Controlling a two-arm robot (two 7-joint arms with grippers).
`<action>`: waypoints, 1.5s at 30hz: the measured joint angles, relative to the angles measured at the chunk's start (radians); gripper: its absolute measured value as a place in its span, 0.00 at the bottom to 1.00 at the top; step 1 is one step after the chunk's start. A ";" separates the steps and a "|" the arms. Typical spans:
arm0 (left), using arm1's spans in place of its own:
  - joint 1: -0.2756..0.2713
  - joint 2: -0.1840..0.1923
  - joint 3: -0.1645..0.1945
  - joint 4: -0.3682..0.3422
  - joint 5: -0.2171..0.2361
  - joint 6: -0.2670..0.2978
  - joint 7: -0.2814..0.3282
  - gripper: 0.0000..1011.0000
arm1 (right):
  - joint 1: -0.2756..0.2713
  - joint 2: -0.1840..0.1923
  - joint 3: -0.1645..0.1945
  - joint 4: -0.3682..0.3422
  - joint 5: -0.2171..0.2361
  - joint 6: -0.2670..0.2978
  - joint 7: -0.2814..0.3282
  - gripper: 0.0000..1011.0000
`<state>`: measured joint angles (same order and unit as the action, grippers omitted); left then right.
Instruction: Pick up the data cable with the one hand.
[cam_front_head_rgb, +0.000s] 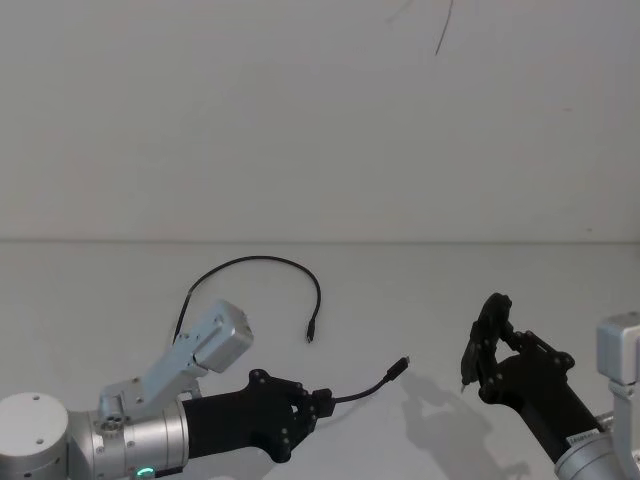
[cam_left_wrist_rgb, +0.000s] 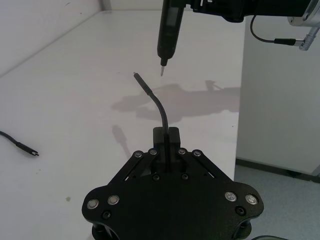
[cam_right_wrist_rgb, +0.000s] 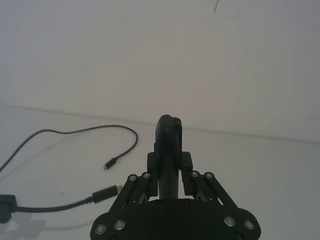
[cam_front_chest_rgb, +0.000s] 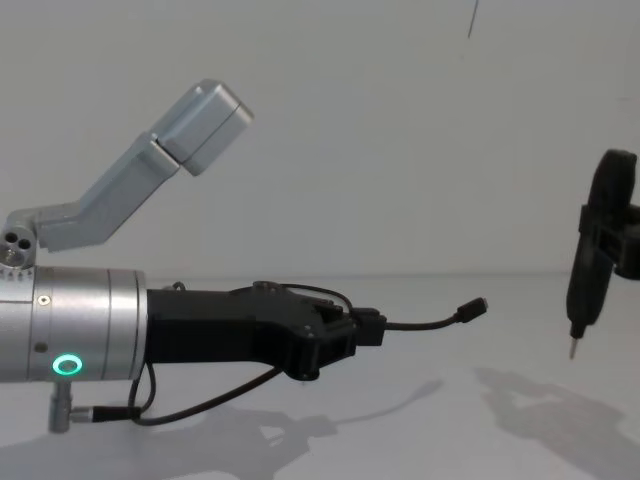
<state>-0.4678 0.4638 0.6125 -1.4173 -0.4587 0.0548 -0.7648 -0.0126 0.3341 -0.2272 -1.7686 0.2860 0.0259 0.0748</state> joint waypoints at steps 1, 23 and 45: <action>0.000 0.000 0.000 -0.001 0.000 0.000 0.000 0.04 | 0.000 0.000 0.000 0.000 0.000 0.000 0.000 0.27; 0.005 0.005 0.002 -0.011 -0.008 -0.004 -0.005 0.04 | 0.012 -0.042 0.025 -0.031 0.121 0.017 0.088 0.27; 0.006 0.006 0.002 -0.013 -0.010 -0.004 -0.006 0.04 | 0.009 -0.056 0.071 -0.027 0.276 0.034 0.160 0.27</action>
<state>-0.4617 0.4700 0.6146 -1.4306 -0.4686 0.0510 -0.7707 -0.0031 0.2777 -0.1562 -1.7961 0.5619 0.0594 0.2344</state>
